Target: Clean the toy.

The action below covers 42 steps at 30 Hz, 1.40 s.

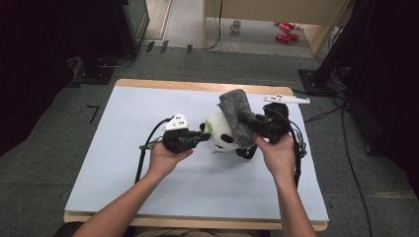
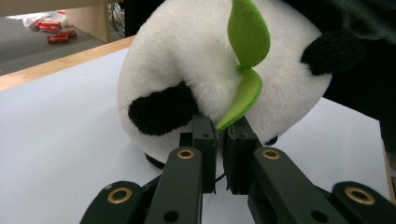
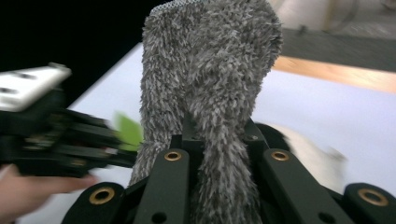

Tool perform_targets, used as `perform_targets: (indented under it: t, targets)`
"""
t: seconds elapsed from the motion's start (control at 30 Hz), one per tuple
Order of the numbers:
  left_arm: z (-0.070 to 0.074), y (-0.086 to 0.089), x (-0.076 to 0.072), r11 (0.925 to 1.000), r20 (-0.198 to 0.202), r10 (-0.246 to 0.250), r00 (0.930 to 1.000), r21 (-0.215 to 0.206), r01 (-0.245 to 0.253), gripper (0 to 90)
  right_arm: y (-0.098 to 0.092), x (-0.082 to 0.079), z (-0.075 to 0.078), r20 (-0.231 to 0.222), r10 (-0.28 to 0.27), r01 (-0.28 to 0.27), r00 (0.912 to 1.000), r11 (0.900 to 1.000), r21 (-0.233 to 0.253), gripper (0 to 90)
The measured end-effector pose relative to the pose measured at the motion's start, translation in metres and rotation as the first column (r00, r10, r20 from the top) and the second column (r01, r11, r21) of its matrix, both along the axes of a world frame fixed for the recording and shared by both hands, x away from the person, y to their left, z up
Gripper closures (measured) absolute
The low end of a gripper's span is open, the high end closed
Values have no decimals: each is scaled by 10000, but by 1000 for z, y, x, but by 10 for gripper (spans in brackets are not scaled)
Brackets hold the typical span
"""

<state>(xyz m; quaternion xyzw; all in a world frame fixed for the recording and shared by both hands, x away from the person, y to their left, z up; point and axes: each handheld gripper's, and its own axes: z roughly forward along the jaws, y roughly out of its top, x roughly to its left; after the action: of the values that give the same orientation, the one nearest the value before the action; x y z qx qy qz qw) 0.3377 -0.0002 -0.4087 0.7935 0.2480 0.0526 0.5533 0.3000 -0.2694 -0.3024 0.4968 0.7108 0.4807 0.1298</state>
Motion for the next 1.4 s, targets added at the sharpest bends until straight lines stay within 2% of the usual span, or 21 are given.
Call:
perform_targets:
  t: [0.07,0.13,0.23,0.33,0.5,0.57,0.63,0.7,0.73,0.77,0.83,0.97,1.2,1.27,1.4]
  targets:
    - [1,-1,-1,10000,43,-17,10000,-1,17,857,14,-2,1,108,368,-369,9993,9993,73,788]
    - [2,-1,-3,10000,91,-8,10000,18,8,856,28,0,-6,-111,725,-723,9973,9973,146,787]
    - [3,-1,-4,9997,80,117,9999,221,-119,857,40,9,-26,-688,890,-895,9937,9960,-37,785]
    - [0,1,-2,10000,31,22,10000,72,-22,857,33,15,-34,-766,974,-948,9923,9948,369,786]
    - [0,4,-1,9998,-39,-48,10000,171,49,858,19,13,-27,-666,652,-637,9956,9977,239,786]
    - [0,8,1,9997,-162,-48,9999,220,51,858,10,13,-25,-620,355,-341,9974,9991,236,785]
    - [-1,15,4,9996,-303,-94,9995,274,102,857,3,14,-25,-582,-5,-1,9983,10000,-96,785]
    - [-3,23,7,9994,-291,-256,9992,231,262,857,-5,17,-30,-900,-345,301,9953,9983,-498,784]
    - [-3,28,9,9993,-340,-315,9989,205,322,856,-8,18,-32,-959,-441,391,9944,9978,-534,784]
    - [-4,33,12,9993,-391,-309,9988,180,316,856,-12,19,-35,-1004,-535,482,9935,9974,-541,783]
    - [-6,42,18,9989,-737,-472,9962,-4,473,855,-20,22,-39,-1098,-657,630,9918,9976,-285,783]
    - [-13,58,29,9996,-935,-281,9952,-5,282,854,-30,25,-43,-1232,-535,584,9909,9976,365,781]
    - [-27,79,41,9992,-1214,-399,9918,-110,388,855,-23,31,-53,-1412,-255,326,9897,9983,482,780]
    - [-31,84,44,9998,-1296,-210,9913,-20,210,854,-20,33,-57,-1523,-156,228,9882,9987,456,780]
    - [-38,94,48,10000,-1689,41,9856,76,-28,854,-10,38,-68,-1776,212,-119,9839,9985,534,777]
